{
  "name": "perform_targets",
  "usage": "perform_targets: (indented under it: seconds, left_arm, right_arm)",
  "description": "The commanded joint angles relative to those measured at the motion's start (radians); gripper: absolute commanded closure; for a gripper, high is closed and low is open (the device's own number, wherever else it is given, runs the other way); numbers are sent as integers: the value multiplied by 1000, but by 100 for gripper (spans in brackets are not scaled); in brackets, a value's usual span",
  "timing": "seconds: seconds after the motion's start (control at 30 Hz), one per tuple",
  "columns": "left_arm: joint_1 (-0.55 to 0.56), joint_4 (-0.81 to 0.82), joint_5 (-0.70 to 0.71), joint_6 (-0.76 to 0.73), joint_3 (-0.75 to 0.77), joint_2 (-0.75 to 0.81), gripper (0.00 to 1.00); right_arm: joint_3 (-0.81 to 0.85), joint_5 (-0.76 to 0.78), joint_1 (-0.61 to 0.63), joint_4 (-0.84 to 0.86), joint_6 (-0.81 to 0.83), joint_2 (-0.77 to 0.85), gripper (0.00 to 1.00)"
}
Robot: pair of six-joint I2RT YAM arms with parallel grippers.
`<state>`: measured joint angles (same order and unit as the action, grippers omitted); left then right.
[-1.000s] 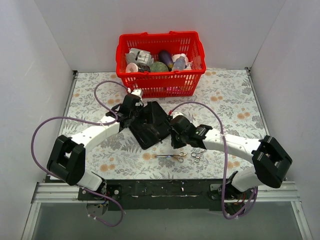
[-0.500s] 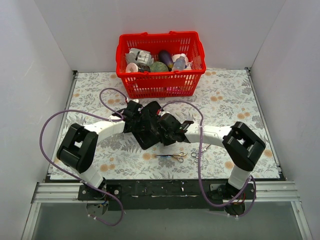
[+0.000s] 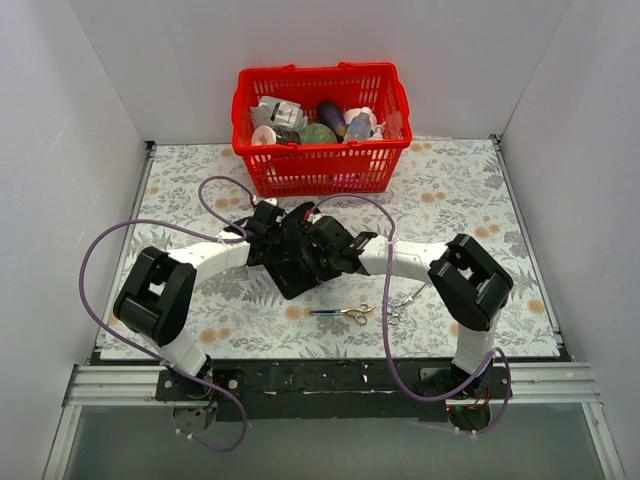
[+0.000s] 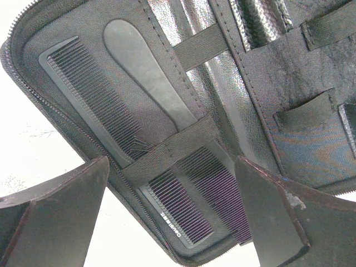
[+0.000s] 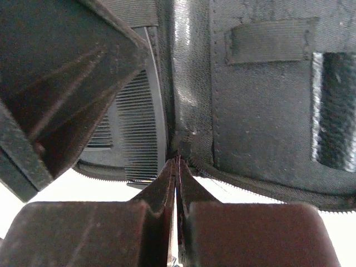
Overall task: Sort the hair-cutting tools
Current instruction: Place the comb in the hairdressing tool bag.
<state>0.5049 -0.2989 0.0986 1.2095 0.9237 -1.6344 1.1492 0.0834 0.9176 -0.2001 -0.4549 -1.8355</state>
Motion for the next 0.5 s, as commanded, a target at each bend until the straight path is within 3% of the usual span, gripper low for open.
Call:
perform_targets:
  seconds: [0.0,0.13,0.3,0.47]
  left_arm:
    - [-8,9,-13,5,-37,-16,2]
    - [-8,10,-14,7,-36,-12,2]
    - [-8,15,-22,7,-37,-8,2]
    - [-8,17,-27,7,-39,-5,2]
  right_arm:
    - [55,-74,6,34,15,-18,99]
    - [58,-105,13,27,9,-22,99]
    - [28,18,15,-24,-11,13,99]
    - [-25,42,17,-70,-25,97,99]
